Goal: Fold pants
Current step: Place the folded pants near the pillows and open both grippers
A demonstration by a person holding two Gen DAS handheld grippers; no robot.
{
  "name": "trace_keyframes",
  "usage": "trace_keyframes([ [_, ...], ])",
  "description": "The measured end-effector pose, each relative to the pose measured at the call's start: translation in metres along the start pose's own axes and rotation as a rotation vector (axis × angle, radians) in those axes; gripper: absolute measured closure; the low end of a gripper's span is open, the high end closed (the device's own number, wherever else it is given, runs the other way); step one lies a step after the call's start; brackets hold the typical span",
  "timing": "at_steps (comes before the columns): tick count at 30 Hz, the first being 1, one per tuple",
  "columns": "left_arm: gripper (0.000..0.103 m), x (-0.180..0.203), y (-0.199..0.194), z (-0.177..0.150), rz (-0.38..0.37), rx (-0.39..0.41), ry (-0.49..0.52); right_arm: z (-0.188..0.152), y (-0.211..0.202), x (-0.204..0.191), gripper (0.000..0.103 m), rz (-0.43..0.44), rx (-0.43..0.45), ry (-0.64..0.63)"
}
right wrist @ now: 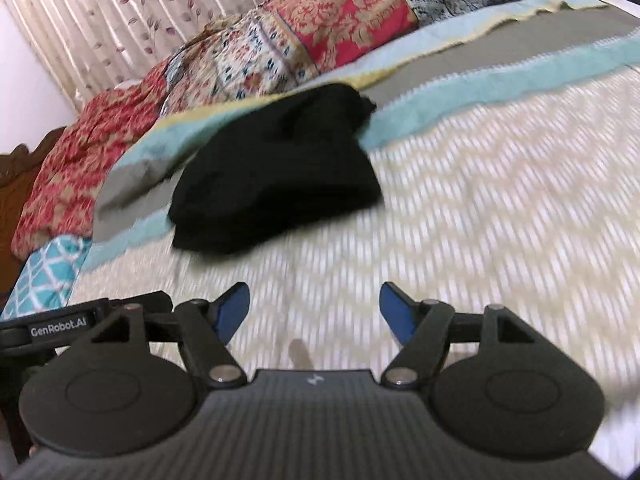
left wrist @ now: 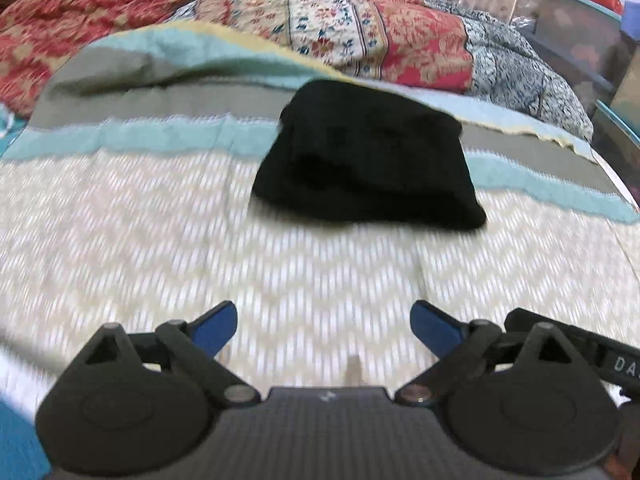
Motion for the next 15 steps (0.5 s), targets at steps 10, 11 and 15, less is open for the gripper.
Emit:
trace_keyframes([
  [10,0.0,0.012,-0.065,-0.075,0.025,0.011,0.034,-0.064,-0.066,-0.026,0.019,-0.015,0.009,-0.052],
  [11,0.0,0.013,-0.071,-0.08,0.027,0.017,0.036,-0.07,-0.071,-0.028,0.016,-0.02,0.016,-0.06],
  [15,0.0,0.011,-0.093,-0.101,0.034,0.054,0.006,-0.098,-0.086,-0.034,0.013,-0.045,0.014,-0.082],
])
Point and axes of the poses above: each gripper's, at about its wrist camera, not at the fingertips, and y roughly the way its jaws point, x to its right, z to its top, the point moved 2 cm from there along y, roughly the way its jaws point, and after that the axes turned 1 degree about -x, right-handed, at the moved point
